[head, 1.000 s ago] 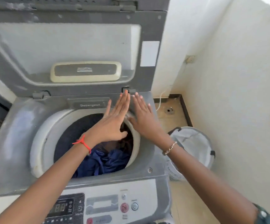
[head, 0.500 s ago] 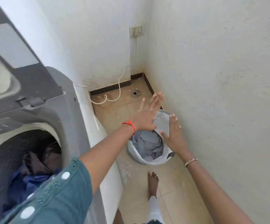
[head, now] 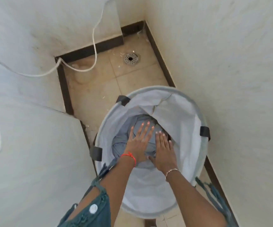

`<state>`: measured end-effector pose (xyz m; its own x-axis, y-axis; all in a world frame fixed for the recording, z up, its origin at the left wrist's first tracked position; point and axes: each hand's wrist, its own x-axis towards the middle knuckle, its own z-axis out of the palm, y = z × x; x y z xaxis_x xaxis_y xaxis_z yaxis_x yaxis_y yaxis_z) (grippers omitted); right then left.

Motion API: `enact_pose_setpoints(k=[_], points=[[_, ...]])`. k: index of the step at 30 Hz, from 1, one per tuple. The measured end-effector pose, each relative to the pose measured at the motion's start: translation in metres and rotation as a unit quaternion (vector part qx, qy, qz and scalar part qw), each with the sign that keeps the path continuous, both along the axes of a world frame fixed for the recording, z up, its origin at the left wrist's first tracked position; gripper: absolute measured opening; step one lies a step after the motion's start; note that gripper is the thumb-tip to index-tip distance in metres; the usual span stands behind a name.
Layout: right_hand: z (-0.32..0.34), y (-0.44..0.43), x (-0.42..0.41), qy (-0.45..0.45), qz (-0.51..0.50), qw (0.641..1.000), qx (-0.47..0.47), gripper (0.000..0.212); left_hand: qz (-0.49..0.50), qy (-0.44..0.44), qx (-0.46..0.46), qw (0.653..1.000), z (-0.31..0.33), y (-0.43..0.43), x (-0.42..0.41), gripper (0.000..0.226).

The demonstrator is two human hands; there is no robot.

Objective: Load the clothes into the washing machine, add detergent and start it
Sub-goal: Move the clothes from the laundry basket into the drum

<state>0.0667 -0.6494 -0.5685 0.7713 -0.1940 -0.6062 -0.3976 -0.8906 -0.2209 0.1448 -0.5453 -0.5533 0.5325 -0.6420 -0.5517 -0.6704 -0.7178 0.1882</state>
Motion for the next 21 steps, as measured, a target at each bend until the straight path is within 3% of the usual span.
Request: enact_pose_setpoints(k=[4, 9, 17, 21], points=[[-0.087, -0.008, 0.016, 0.001, 0.031, 0.999, -0.032, 0.103, 0.006, -0.036, 0.012, 0.999, -0.096, 0.005, 0.011, 0.115], [-0.153, -0.017, 0.031, -0.019, 0.039, 0.998, -0.036, 0.122, -0.008, -0.051, 0.043, 0.998, -0.169, 0.009, 0.021, 0.127], [-0.193, -0.012, 0.037, 0.044, 0.059, 0.996, -0.056, 0.131, -0.027, -0.061, 0.06, 0.996, -0.21, 0.01, 0.021, 0.138], [-0.206, -0.008, 0.041, 0.045, 0.024, 0.999, -0.002, 0.115, -0.014, -0.005, 0.027, 1.0, -0.217, 0.009, 0.022, 0.124]])
